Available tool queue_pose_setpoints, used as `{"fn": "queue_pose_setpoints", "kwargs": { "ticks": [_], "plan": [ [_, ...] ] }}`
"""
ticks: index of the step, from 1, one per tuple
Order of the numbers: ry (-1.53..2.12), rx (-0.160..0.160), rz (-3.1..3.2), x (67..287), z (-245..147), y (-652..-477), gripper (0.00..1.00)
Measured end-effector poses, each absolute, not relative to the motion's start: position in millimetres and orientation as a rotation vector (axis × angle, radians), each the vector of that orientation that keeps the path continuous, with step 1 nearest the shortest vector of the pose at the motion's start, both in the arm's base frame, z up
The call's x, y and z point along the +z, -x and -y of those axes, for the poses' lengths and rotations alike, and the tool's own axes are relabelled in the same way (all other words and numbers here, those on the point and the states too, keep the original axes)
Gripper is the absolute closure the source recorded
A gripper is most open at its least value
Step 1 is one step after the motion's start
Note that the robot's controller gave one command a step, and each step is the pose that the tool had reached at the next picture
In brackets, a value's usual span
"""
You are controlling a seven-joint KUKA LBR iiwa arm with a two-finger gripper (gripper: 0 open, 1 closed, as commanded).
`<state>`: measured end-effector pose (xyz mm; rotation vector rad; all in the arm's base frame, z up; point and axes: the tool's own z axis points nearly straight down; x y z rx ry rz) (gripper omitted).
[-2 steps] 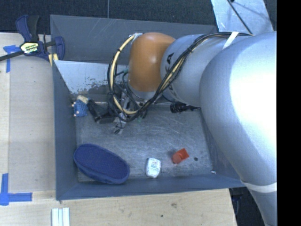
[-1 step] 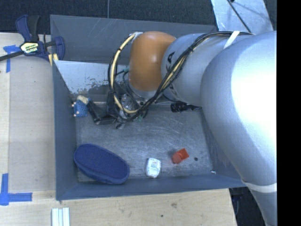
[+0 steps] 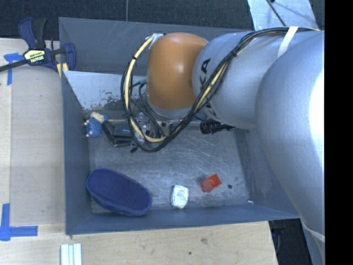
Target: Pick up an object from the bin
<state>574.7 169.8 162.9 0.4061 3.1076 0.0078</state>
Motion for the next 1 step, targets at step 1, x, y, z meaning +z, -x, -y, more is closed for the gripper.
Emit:
{"fn": "queue_pose_setpoints", "kwargs": {
  "ticks": [1],
  "plan": [
    [-0.391, 0.007, -3.105, 248.2, -165.0, -590.5, 1.0]
  ]
}}
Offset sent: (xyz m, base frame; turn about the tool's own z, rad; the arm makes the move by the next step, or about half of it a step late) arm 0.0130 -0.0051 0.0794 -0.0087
